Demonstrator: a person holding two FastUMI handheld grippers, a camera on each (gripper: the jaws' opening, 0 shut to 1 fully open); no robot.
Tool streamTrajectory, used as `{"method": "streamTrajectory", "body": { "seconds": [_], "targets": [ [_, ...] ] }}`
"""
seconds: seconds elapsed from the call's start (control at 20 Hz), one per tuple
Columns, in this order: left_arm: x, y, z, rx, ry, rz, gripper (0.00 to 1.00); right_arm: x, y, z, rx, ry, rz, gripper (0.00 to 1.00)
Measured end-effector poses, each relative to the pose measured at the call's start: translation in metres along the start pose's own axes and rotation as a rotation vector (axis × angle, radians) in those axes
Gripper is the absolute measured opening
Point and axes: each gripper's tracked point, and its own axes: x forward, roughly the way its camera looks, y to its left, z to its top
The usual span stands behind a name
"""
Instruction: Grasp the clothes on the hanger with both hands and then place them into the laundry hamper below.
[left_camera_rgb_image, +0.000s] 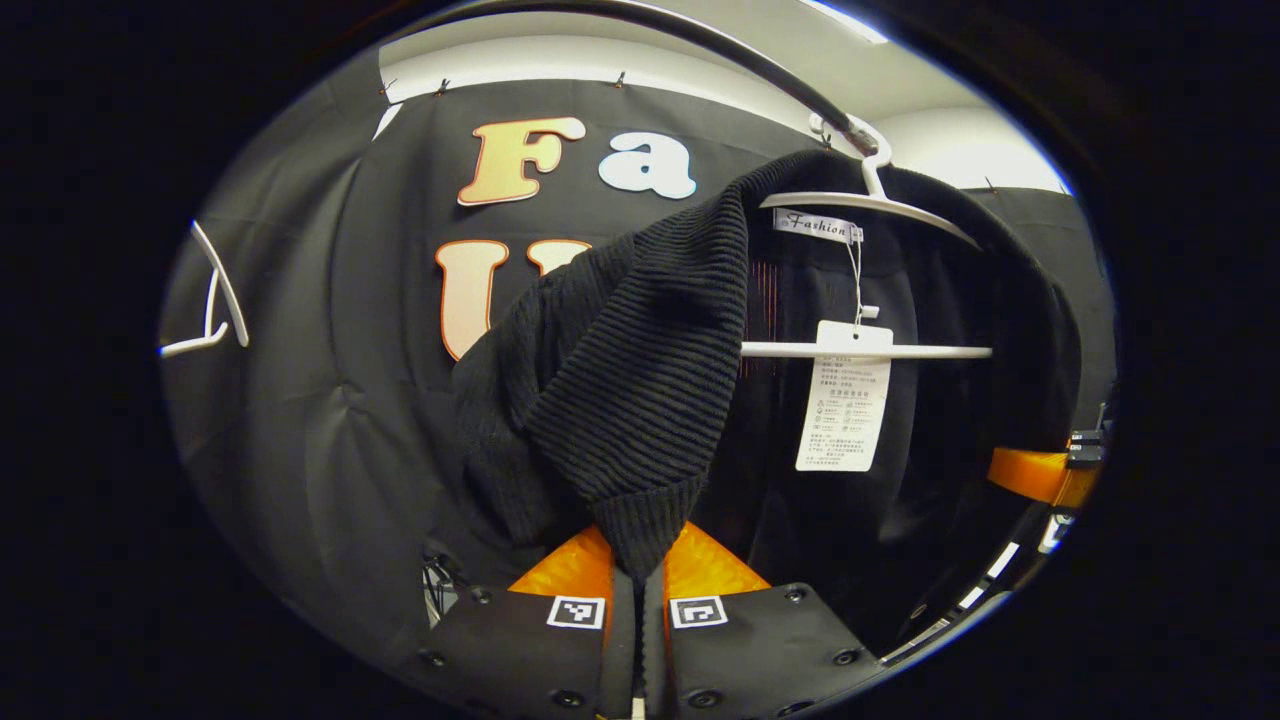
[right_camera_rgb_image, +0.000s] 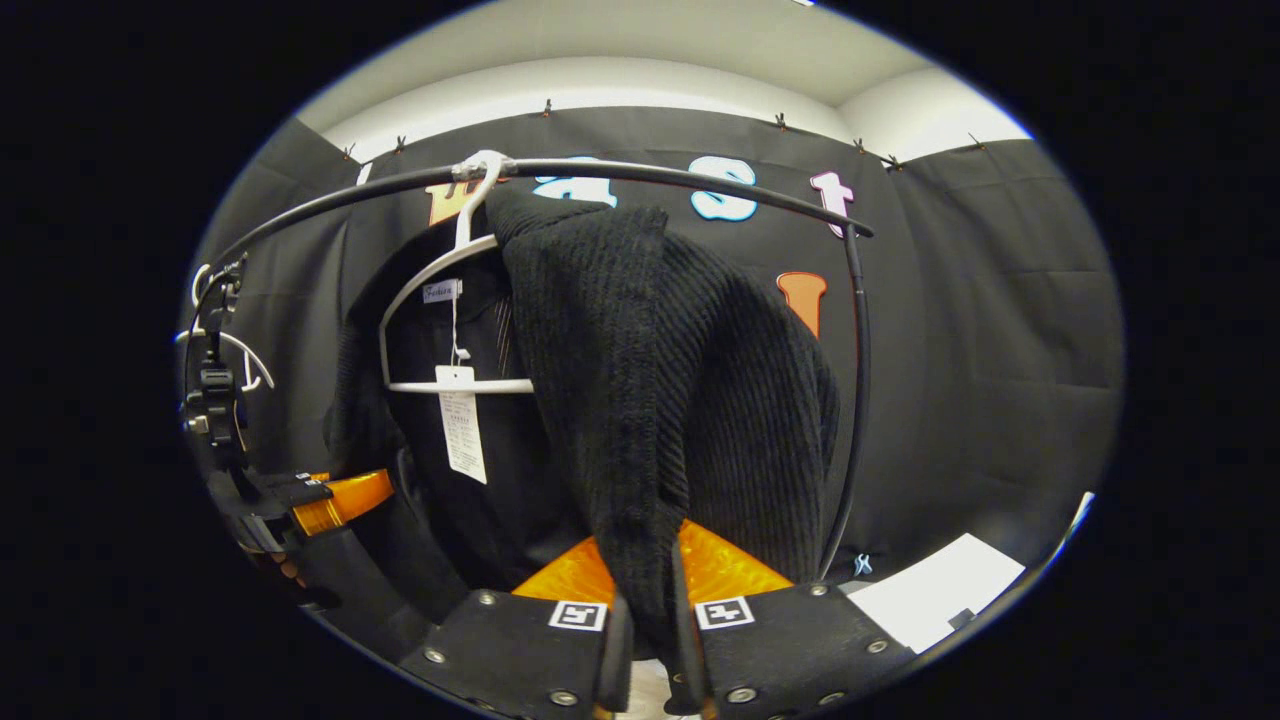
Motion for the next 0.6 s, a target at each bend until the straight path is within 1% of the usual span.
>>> {"method": "streamTrajectory", "body": {
  "seconds": [0.05, 0.15, 0.2, 0.25, 0.4, 0.45, 0.5, 0.55, 0.6],
  "targets": [
    [-0.002, 0.001, 0.001, 0.001, 0.005, 0.005, 0.10, -0.006, 0.000, 0.002, 0.016, 0.004, 0.018, 0.15],
    [-0.010, 0.004, 0.003, 0.005, 0.006, 0.026, 0.10, -0.015, -0.003, 0.010, 0.041, 0.004, 0.049, 0.11],
    [-0.015, 0.001, 0.006, -0.003, 0.006, 0.016, 0.07, -0.019, -0.005, 0.015, 0.051, 0.002, 0.063, 0.06],
    [-0.020, 0.001, 0.009, -0.013, 0.006, 0.021, 0.07, -0.024, -0.005, 0.017, 0.057, -0.002, 0.076, 0.05],
    [-0.032, 0.006, 0.017, -0.011, -0.005, 0.075, 0.07, -0.037, -0.007, 0.030, 0.048, -0.023, 0.129, 0.02],
    [-0.036, 0.007, 0.022, -0.003, -0.012, 0.094, 0.04, -0.042, -0.009, 0.036, 0.040, -0.035, 0.147, 0.02],
    [-0.041, 0.009, 0.027, 0.004, -0.018, 0.116, 0.07, -0.045, -0.012, 0.042, 0.030, -0.047, 0.163, 0.09],
    [-0.045, 0.009, 0.033, 0.004, -0.024, 0.137, 0.07, -0.051, -0.016, 0.047, 0.018, -0.058, 0.174, 0.01],
    [-0.050, 0.009, 0.038, -0.004, -0.033, 0.154, 0.07, -0.057, -0.021, 0.054, 0.008, -0.070, 0.176, 0.00]
  ]
}}
